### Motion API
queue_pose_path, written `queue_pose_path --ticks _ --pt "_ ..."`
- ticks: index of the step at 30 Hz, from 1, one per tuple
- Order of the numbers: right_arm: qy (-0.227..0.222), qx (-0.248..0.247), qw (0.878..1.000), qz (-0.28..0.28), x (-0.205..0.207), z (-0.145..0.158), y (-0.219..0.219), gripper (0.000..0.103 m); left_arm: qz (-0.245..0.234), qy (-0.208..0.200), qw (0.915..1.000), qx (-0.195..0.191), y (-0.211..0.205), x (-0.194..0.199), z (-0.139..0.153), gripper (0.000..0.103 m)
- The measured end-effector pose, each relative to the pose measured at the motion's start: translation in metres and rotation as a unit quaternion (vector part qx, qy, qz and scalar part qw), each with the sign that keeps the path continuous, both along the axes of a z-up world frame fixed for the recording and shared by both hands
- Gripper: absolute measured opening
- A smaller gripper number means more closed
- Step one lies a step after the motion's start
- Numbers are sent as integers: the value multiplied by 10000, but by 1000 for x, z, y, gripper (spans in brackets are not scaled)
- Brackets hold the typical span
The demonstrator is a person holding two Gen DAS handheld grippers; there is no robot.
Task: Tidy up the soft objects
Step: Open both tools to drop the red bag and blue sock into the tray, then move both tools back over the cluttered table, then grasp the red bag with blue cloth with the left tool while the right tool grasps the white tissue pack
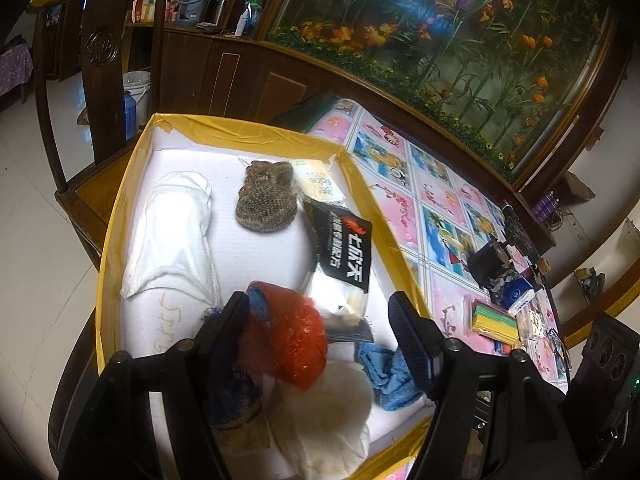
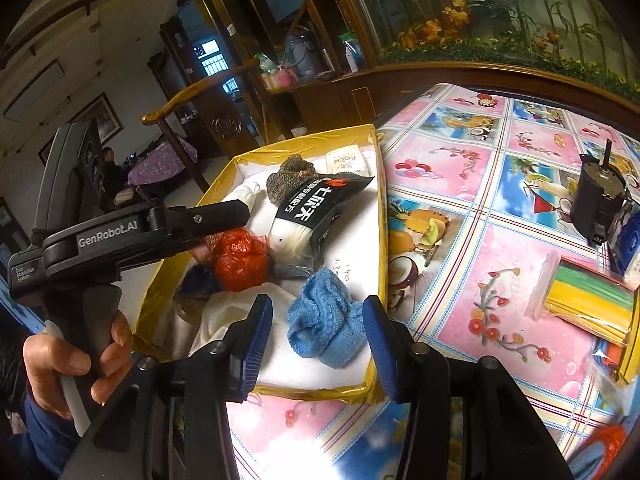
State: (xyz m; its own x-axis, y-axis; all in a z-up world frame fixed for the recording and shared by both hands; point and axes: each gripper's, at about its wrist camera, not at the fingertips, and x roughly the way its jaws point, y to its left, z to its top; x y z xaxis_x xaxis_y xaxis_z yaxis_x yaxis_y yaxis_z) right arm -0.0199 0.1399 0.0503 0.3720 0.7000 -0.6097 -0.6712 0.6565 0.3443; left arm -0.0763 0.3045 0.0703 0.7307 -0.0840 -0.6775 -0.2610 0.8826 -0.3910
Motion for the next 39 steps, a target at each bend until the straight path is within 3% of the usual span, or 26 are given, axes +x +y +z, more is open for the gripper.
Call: queue_pose_path --ticks 10,20,26,32,36,38,39 --pt "38 302 9991 -306 6 10 -44 51 -325 -165 9993 122 -39 -6 22 73" --pt "53 760 9859 -1491 32 18 -178 53 -1328 -150 9903 377 -130 7 28 76" --pt "9 912 9668 -2387 37 19 -262 55 -2117 92 9763 433 -205 20 12 77" --pt "134 1354 9474 -2896 38 19 -315 57 -3014 388 9494 794 -291 31 -15 81" --pt "133 1393 9429 -3024 40 21 -332 58 -3222 647 9383 1073 -320 43 -37 81" --pt "150 1324 9406 -3123 45 21 -343 58 -3187 697 9372 1233 -327 47 -45 81" --pt "150 1266 9406 -3147 50 22 -345 58 -3139 680 9379 1308 -329 46 -48 76"
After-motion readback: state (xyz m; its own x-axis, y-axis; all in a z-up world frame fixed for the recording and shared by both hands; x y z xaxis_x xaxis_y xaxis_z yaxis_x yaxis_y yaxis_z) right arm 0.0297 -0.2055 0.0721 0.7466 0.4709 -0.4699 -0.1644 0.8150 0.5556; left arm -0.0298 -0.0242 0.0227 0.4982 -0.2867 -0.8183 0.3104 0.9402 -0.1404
